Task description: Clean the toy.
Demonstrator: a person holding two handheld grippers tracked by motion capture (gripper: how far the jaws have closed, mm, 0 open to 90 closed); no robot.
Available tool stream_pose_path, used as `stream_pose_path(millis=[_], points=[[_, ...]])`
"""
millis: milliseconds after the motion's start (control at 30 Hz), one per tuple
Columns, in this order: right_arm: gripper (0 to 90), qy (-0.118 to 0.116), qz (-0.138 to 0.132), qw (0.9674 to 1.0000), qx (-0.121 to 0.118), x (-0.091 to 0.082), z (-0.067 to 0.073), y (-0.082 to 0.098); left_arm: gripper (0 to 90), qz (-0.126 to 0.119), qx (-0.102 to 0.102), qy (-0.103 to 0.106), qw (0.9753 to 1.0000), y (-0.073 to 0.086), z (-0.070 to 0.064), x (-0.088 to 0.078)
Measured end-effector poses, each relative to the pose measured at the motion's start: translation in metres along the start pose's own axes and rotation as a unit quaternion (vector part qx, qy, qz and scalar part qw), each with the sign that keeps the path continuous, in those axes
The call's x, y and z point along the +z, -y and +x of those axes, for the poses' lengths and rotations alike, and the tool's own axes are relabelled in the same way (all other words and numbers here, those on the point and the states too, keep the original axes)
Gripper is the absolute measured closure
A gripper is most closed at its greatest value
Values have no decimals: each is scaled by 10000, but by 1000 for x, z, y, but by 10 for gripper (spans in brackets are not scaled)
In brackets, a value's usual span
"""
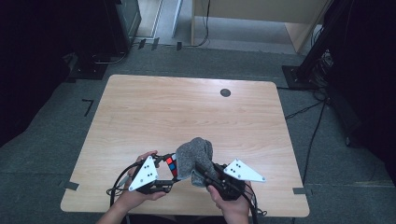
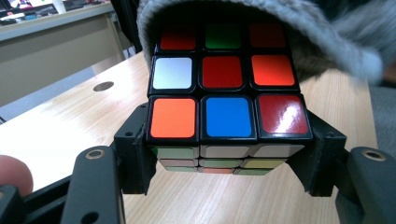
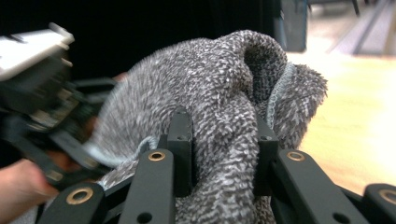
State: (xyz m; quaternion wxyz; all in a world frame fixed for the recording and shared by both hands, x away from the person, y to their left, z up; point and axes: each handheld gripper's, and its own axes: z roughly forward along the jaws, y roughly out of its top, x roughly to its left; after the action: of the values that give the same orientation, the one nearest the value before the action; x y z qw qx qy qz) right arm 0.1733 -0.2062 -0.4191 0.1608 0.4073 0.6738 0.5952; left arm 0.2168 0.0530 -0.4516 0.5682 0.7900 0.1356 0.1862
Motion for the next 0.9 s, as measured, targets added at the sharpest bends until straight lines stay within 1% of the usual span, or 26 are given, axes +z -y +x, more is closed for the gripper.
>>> stream_pose_path(millis=[33, 67, 100, 133, 167, 200, 233, 300, 367, 433, 467, 500, 533, 567, 600, 633, 667, 700, 733, 800, 833, 867, 900], points=[[694, 8, 10, 10000, -83, 1, 3, 0, 340, -34, -17, -18, 10000, -1, 0, -1], [695, 61, 8, 9999, -114, 2, 5, 2, 339, -71, -36, -37, 10000, -2, 0, -2], [695, 79, -2, 9999, -86, 3, 3, 4, 339, -156, -120, -4, 9998, -3, 3, -4], [695, 114, 99, 9999, -9, 4, 0, 7, 340, -244, -202, 32, 9995, -3, 5, -6], [695, 175, 202, 9996, 14, 6, -3, 10, 340, -285, -254, 63, 9993, -3, 7, -8], [695, 228, 302, 9993, 16, 8, -5, 13, 340, -289, -236, 54, 9993, -4, 8, -9], [694, 242, 387, 9990, 27, 9, -7, 14, 340, -242, -179, 10, 9995, -4, 7, -9], [694, 250, 289, 9993, 22, 7, -7, 11, 340, -135, -36, -73, 9999, -3, 5, -7], [692, 224, 49, 9997, -35, 1, -2, 4, 340, -62, 46, -67, 9999, -2, 3, -4], [690, 163, -163, 9996, -165, -3, 4, -1, 340, -27, 99, -69, 9999, -2, 1, -2], [690, 158, -172, 9993, -277, -3, 7, -1, 340, -44, 97, -43, 9999, -2, 0, -2], [690, 184, -120, 9990, -381, -2, 9, -1, 340, -77, 74, -35, 9999, -4, -1, -3], [690, 189, -36, 9989, -423, 0, 9, 2, 340, -83, 83, -74, 9999, -4, -1, -3], [690, 198, -37, 9991, -378, 1, 7, 4, 340, -125, 44, -36, 9999, -4, 0, -4], [690, 220, 75, 9993, -289, 3, 3, 6, 340, -184, -25, -6, 9998, -4, 2, -6], [690, 274, 296, 9990, -199, 6, -3, 8, 340, -205, -51, 4, 9998, -4, 3, -7], [690, 304, 399, 9986, -149, 8, -7, 10, 340, -212, -49, -4, 9998, -5, 4, -8], [690, 333, 426, 9985, -79, 8, -10, 11, 340, -158, -6, -32, 9999, -5, 3, -7], [690, 343, 364, 9987, -18, 6, -12, 10, 340, -118, 55, -61, 9999, -5, 3, -6], [689, 390, 202, 9990, -94, 2, -10, 6, 340, 32, 201, -97, 9997, -3, 0, -3], [688, 368, 47, 9992, -158, -1, -7, 3, 340, 50, 226, -87, 9997, -3, -1, -2], [687, 340, -35, 9992, -186, -2, -5, 1, 340, 48, 229, -57, 9997, -2, -2, -1], [685, 303, -116, 9993, -209, -3, -2, 0, 340, -4, 202, 4, 9998, -3, -4, -1]])
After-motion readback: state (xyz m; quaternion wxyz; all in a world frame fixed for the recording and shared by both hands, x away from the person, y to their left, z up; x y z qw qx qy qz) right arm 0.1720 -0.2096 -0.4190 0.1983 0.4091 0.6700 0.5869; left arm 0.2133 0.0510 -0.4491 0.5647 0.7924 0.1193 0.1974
